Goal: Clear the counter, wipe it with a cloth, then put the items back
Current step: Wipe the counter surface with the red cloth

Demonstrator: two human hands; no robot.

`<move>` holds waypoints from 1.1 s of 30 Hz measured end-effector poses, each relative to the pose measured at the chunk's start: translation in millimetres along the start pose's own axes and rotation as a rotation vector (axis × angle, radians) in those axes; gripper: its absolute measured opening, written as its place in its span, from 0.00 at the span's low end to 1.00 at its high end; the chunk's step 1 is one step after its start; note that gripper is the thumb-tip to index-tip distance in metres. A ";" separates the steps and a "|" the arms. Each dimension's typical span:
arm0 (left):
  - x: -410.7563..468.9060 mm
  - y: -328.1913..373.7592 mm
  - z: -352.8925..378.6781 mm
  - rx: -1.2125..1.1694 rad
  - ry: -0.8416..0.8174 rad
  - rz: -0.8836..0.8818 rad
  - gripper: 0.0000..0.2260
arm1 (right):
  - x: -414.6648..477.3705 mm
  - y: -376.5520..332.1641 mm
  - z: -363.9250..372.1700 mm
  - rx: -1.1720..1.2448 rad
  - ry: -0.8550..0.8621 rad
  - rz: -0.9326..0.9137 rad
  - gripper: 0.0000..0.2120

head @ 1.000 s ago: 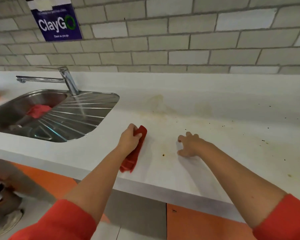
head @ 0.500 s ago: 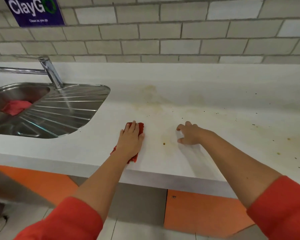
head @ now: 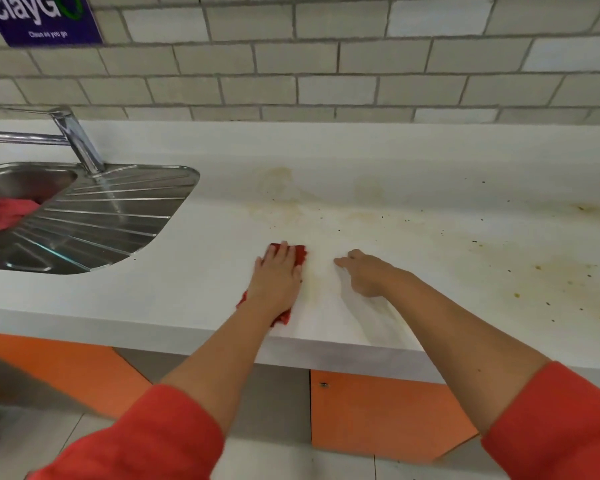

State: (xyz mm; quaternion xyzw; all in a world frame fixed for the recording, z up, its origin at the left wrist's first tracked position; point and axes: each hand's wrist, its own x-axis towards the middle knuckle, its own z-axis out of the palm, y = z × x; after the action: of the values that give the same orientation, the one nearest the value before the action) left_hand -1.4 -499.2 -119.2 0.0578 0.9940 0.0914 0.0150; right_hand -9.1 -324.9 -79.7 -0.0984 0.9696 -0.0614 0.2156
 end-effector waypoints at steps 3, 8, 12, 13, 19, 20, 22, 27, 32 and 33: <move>-29.2 33.3 9.2 -0.043 -0.035 0.137 0.23 | -0.7 1.2 -3.1 0.015 0.026 -0.007 0.29; -87.3 1.3 4.4 -0.044 -0.019 0.199 0.22 | -0.5 4.2 -5.2 0.048 0.023 -0.001 0.27; -67.9 -60.5 -12.5 -0.057 -0.008 -0.081 0.22 | 0.4 2.6 -3.8 0.063 0.034 0.019 0.24; -57.8 -66.4 -14.2 -0.053 -0.005 -0.128 0.23 | 0.6 1.4 -3.4 0.066 0.037 0.025 0.24; -54.1 -10.7 2.1 -0.024 0.000 0.011 0.24 | -0.3 -10.1 -6.0 0.083 0.079 0.048 0.19; -64.3 -3.9 4.8 -0.028 -0.011 0.058 0.24 | 0.1 -9.7 -5.2 0.076 0.077 0.038 0.19; -79.3 -9.9 5.7 -0.015 -0.003 0.099 0.23 | 2.1 -7.1 -2.3 0.092 0.086 0.032 0.18; -67.9 -103.5 -11.7 -0.020 0.084 -0.119 0.22 | 5.2 -17.9 -0.9 0.044 0.091 0.105 0.17; -36.5 -184.0 -32.0 -0.046 0.066 -0.227 0.23 | 15.8 -44.7 -2.0 -0.041 0.082 0.267 0.22; -31.6 -194.9 -34.4 -0.039 0.070 -0.253 0.23 | 17.0 -48.7 -2.3 -0.039 0.084 0.285 0.22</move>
State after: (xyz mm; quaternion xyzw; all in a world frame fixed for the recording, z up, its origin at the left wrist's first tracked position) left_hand 6.7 -699.5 -120.6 -0.0716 0.9913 0.1099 -0.0070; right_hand -17.1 -375.9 -76.7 0.0386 0.9829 -0.0156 0.1795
